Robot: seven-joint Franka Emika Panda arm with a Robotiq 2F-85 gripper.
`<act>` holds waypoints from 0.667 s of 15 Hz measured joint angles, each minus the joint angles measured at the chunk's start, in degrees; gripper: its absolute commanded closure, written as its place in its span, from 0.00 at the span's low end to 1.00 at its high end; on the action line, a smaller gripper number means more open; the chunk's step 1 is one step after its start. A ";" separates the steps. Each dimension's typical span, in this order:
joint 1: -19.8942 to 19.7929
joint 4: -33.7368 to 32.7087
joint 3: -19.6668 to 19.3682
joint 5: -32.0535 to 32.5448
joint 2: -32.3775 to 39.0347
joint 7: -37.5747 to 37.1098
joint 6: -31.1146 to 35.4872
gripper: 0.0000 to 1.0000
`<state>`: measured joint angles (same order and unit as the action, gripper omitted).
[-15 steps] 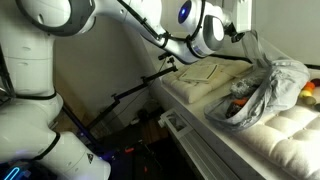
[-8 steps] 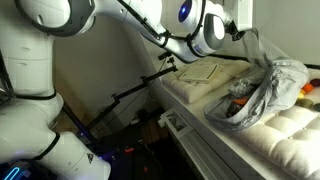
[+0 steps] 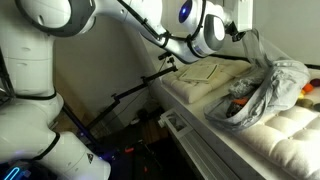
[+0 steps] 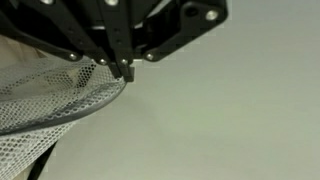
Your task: Close the bag
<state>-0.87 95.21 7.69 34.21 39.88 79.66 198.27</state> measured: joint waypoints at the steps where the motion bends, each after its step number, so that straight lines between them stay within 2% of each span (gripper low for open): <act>1: -0.07 0.08 0.06 0.30 0.28 0.00 -0.02 0.99; 3: 0.32 0.43 -0.45 0.98 1.01 -0.04 -0.04 0.99; 10: 6.66 1.04 -7.95 1.59 2.88 0.04 -0.05 0.99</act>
<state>5.79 96.24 -0.27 35.80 42.76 79.70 198.22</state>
